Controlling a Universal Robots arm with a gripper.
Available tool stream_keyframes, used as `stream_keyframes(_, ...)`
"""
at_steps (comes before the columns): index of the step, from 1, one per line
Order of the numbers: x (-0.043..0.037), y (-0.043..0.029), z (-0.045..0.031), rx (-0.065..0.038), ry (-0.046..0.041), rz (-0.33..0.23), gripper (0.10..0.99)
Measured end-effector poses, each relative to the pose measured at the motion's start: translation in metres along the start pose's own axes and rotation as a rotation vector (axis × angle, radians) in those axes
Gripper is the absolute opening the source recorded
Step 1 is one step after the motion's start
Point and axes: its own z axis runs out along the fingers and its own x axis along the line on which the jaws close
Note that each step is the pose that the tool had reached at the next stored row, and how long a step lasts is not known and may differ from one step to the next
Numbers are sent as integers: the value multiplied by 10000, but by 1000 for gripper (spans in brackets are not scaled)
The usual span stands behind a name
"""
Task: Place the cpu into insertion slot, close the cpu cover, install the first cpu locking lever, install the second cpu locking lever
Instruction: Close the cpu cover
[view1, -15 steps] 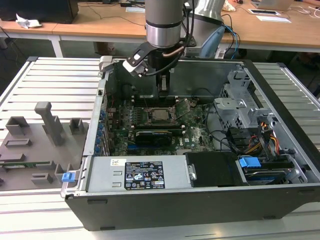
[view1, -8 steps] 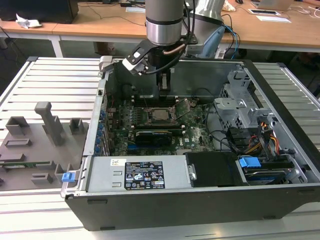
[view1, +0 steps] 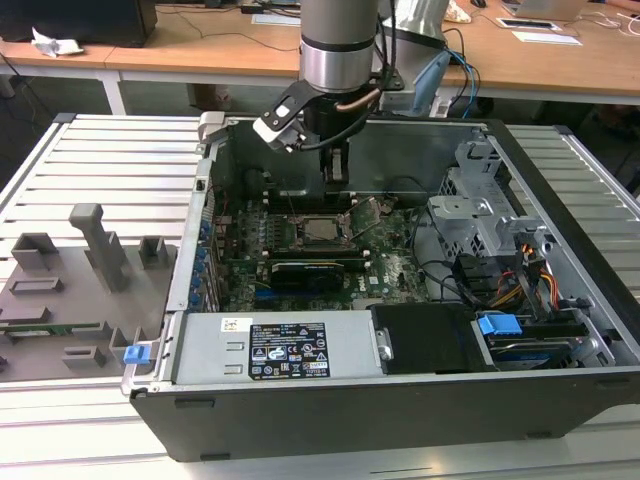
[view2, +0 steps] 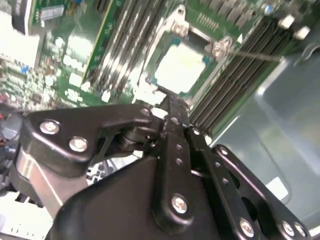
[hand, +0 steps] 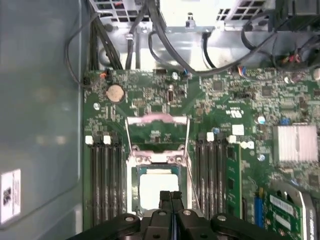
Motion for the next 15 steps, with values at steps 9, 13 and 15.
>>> stream_keyframes(9,12,289,46,210,59,-640,106)
stream_keyframes(13,33,382,70,310,59,-673,106)
stream_keyframes(15,47,439,84,359,60,-673,106)
